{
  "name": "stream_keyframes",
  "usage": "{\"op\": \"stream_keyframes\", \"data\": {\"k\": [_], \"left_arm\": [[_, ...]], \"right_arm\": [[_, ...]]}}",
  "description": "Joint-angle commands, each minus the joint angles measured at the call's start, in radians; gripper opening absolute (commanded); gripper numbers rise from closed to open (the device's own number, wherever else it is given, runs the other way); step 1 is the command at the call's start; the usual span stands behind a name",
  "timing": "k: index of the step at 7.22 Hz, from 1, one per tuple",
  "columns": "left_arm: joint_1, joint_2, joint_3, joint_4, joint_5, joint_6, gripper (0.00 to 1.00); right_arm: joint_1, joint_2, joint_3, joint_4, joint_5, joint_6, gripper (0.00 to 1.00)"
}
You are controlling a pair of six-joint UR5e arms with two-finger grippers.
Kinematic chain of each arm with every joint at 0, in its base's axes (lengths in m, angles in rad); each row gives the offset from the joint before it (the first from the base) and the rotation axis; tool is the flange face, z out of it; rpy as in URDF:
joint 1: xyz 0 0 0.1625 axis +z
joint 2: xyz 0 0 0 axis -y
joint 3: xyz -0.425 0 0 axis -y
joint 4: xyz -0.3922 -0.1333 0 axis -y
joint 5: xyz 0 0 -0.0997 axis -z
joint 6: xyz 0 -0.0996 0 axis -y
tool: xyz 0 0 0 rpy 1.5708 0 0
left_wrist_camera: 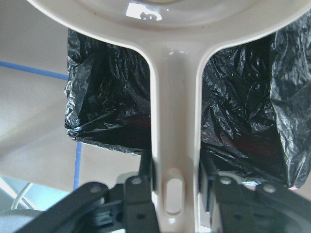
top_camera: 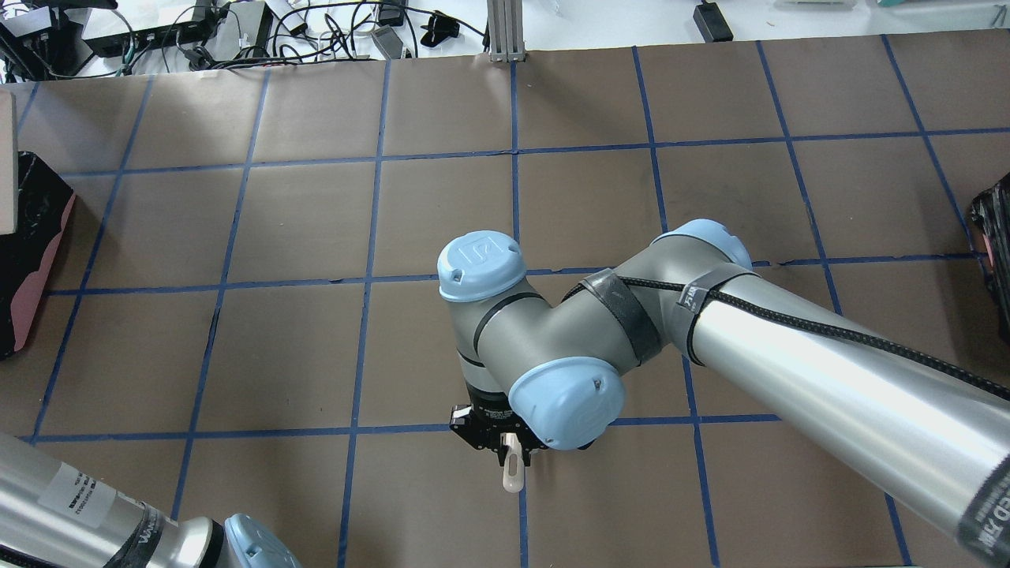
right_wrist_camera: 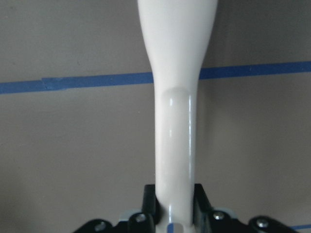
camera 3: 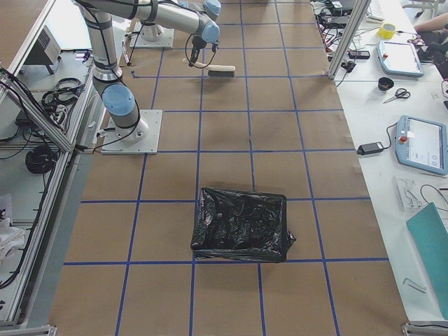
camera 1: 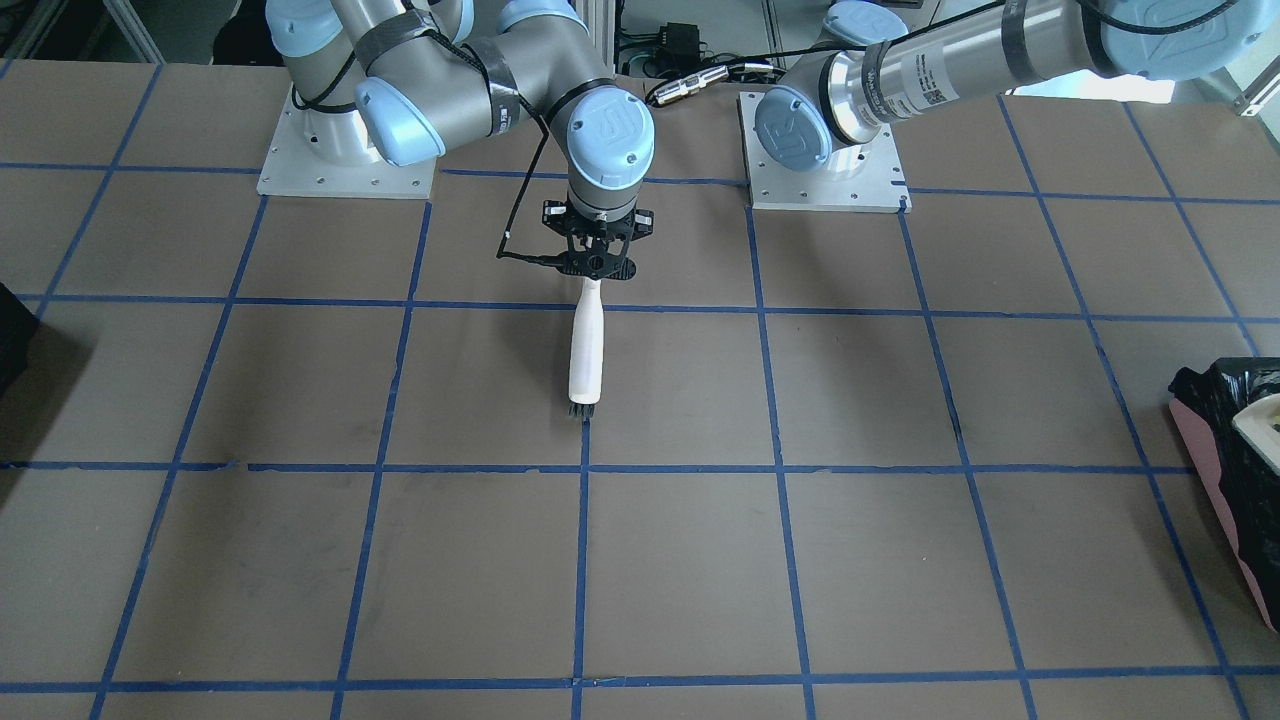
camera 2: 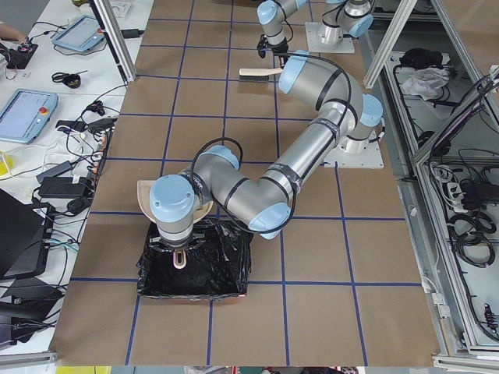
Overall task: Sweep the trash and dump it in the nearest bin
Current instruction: 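Lift the loaded dustpan toward the black bin with the left gripper, then tip the dustpan over the bin while the right gripper lowers the brush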
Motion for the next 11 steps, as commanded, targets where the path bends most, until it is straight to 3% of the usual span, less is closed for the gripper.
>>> {"op": "stream_keyframes", "data": {"k": [1, 2, 3, 4, 5, 6, 9, 11], "left_arm": [[0.013, -0.006, 0.012, 0.0, 0.057, 0.015, 0.0], [0.021, -0.008, 0.02, 0.007, 0.08, 0.035, 0.0], [0.022, -0.009, 0.035, 0.052, 0.123, 0.058, 0.0], [0.027, -0.015, 0.044, 0.092, 0.147, 0.085, 0.0], [0.038, -0.029, 0.055, 0.093, 0.152, 0.117, 0.0], [0.038, -0.041, 0.064, 0.106, 0.152, 0.151, 0.0], [0.038, -0.031, 0.061, 0.3, 0.143, 0.115, 0.0], [0.038, -0.019, 0.052, 0.364, 0.146, 0.035, 0.0]], "right_arm": [[-0.006, 0.002, 0.0, 0.001, 0.003, 0.004, 0.0], [-0.009, 0.0, 0.0, 0.001, 0.024, 0.002, 0.0], [-0.009, 0.003, 0.0, -0.002, 0.031, -0.007, 0.11], [-0.009, 0.014, 0.0, -0.002, 0.025, -0.012, 0.55], [-0.009, 0.024, 0.0, -0.02, 0.022, -0.01, 0.68], [-0.009, 0.025, 0.0, -0.02, 0.022, -0.01, 0.71], [-0.022, 0.011, -0.023, -0.031, 0.011, -0.012, 0.75], [-0.062, -0.036, -0.145, -0.022, -0.014, -0.067, 0.89]]}}
